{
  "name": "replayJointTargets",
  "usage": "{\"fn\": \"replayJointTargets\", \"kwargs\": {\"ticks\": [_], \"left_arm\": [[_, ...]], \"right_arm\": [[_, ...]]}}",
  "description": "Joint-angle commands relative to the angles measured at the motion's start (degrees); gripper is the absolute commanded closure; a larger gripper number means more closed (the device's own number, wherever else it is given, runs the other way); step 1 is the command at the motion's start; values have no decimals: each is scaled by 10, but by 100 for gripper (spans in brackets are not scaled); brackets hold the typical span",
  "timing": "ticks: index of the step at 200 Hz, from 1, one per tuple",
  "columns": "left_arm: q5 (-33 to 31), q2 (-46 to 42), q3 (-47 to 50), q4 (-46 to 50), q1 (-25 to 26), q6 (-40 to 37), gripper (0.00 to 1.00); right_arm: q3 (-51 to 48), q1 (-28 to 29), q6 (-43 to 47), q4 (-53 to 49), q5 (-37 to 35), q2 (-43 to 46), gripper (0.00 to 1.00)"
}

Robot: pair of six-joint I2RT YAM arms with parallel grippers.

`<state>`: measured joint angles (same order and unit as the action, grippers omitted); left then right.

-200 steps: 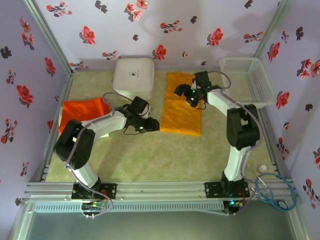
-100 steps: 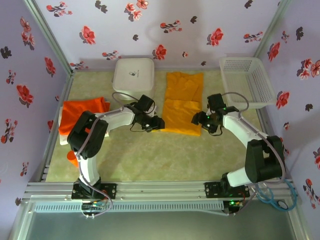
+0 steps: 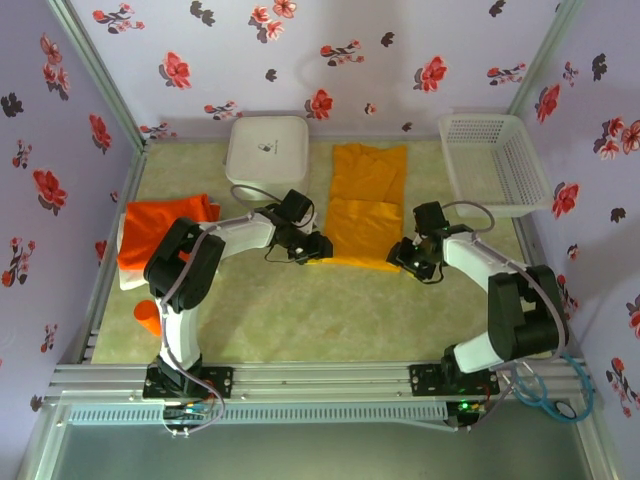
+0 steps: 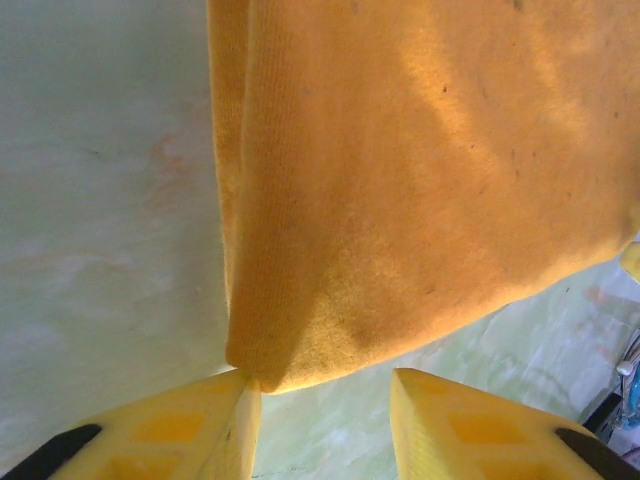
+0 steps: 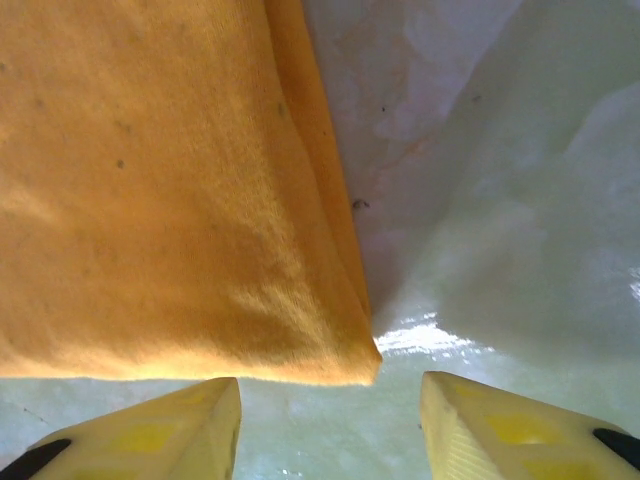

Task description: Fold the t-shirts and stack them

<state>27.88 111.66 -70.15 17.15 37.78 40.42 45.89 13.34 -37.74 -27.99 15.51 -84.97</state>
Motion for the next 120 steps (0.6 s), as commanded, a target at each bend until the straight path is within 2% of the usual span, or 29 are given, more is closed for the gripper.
{"fn": "replayJointTargets", "kwargs": {"ticks": [1, 90, 120], "left_arm": [[-4, 5, -8, 6, 4, 5, 61], [-15, 4, -15, 30, 4, -7, 61], [-14, 11, -21, 30, 4, -7, 61]], "right_arm": [[0, 2, -19, 34, 14, -20, 51], [8, 17, -21, 47, 2, -58, 55], [11, 17, -23, 55, 3, -56, 61]]}}
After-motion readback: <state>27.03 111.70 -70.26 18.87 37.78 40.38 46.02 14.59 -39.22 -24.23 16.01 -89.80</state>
